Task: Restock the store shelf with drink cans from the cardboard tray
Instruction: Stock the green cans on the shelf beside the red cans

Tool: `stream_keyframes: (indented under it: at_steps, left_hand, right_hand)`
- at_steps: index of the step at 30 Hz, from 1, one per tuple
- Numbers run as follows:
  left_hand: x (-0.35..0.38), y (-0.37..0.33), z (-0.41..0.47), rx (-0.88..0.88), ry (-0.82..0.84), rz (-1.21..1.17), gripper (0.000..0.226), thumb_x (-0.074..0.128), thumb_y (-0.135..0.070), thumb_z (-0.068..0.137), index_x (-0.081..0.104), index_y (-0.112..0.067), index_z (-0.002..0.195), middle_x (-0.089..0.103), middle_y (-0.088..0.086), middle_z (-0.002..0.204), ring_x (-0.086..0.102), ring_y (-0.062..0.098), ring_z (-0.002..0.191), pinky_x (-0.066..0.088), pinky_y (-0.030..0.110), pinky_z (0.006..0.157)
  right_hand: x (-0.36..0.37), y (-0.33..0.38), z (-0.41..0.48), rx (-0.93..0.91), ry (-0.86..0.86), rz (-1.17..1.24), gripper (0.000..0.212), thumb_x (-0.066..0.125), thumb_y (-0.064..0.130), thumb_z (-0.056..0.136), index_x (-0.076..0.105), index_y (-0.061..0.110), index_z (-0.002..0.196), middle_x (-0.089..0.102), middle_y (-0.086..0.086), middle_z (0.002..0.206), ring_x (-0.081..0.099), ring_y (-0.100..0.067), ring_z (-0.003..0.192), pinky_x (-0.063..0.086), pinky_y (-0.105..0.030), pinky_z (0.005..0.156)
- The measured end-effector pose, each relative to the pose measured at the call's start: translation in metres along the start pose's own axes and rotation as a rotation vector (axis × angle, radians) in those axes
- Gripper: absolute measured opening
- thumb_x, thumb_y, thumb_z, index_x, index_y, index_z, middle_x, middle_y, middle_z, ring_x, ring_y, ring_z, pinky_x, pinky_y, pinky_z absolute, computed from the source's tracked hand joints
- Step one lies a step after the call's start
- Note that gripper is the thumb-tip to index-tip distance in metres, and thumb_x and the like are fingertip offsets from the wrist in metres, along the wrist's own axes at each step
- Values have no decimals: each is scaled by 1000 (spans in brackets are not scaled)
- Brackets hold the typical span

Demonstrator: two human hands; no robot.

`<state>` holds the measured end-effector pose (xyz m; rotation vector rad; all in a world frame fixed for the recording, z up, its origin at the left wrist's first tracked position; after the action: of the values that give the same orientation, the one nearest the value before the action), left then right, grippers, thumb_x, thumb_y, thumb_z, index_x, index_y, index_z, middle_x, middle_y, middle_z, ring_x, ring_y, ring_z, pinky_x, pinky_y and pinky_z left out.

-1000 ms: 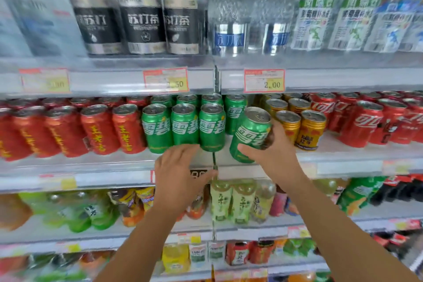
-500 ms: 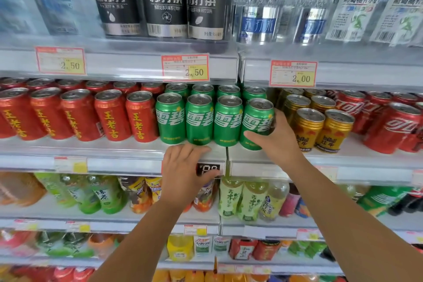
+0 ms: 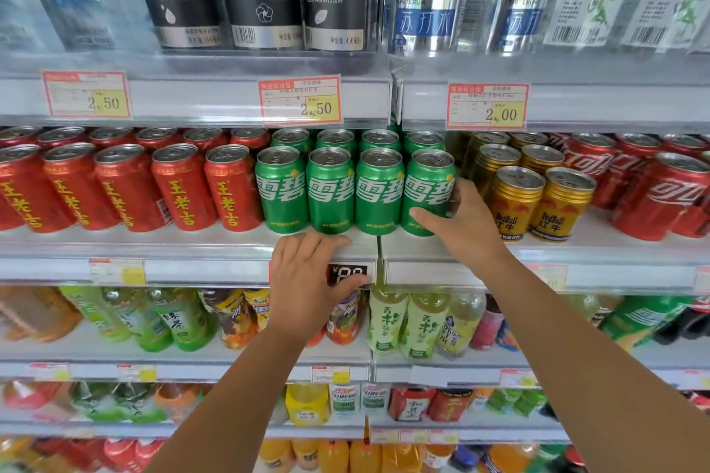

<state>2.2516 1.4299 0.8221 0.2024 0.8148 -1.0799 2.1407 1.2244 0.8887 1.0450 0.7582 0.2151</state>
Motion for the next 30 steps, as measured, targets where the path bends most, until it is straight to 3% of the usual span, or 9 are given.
stream_keyframes:
  at_steps: [14, 17, 20, 22, 26, 30]
  left_hand:
    - [-1, 0, -1, -10, 20, 1, 59, 51, -73, 76, 64, -29, 113, 57, -7, 100, 41, 16, 100, 25, 28, 96]
    - [-2, 0, -1, 0, 9, 8, 59, 51, -73, 77, 65, -28, 112, 57, -7, 99, 40, 16, 99, 26, 29, 96]
    - [-4, -2, 0, 4, 18, 16, 58, 52, -72, 76, 65, -27, 110, 57, -7, 98, 41, 16, 98, 26, 29, 95]
    - [-6, -4, 1, -7, 37, 15, 55, 62, -68, 75, 65, -27, 110, 58, -7, 98, 43, 17, 99, 25, 29, 96]
    - [-14, -7, -3, -2, 122, 39, 58, 67, -51, 81, 57, -23, 130, 61, -2, 115, 50, 24, 113, 25, 33, 107]
    - [-30, -21, -39, -18, 23, 26, 53, 58, -38, 86, 55, -14, 133, 52, 8, 140, 42, 30, 135, 31, 45, 115]
  right_hand:
    - [5, 1, -5, 1, -71, -107, 69, 78, 40, 76, 45, 20, 132, 58, 1, 127, 56, -17, 113, 46, -31, 89]
    - [3, 2, -7, -6, -86, -93, 92, 80, 41, 74, 28, 21, 147, 53, 1, 138, 54, -18, 121, 46, -36, 100]
    - [2, 3, -17, 0, -112, -100, 111, 79, 46, 74, 6, 22, 154, 37, 1, 153, 42, -17, 135, 39, -38, 109]
    - [1, 3, -31, -17, -129, -105, 106, 75, 46, 77, 6, 24, 154, 27, 1, 157, 33, -17, 140, 34, -42, 113]
    - [-6, 6, -73, -131, -172, -184, 74, 66, 35, 89, 25, 21, 149, 31, 1, 149, 31, -11, 135, 27, -22, 105]
    - [-7, -11, -116, -241, -168, -131, 47, 62, 23, 91, 45, 18, 135, 42, 2, 134, 41, -12, 125, 37, -30, 105]
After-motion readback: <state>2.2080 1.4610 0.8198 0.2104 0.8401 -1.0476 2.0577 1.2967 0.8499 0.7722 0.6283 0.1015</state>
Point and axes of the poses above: each hand's wrist, its own z-axis towards the middle knuckle, its own x-axis out of the palm, y = z × x, the point moved 2 cm from there along z, towards the middle knuckle
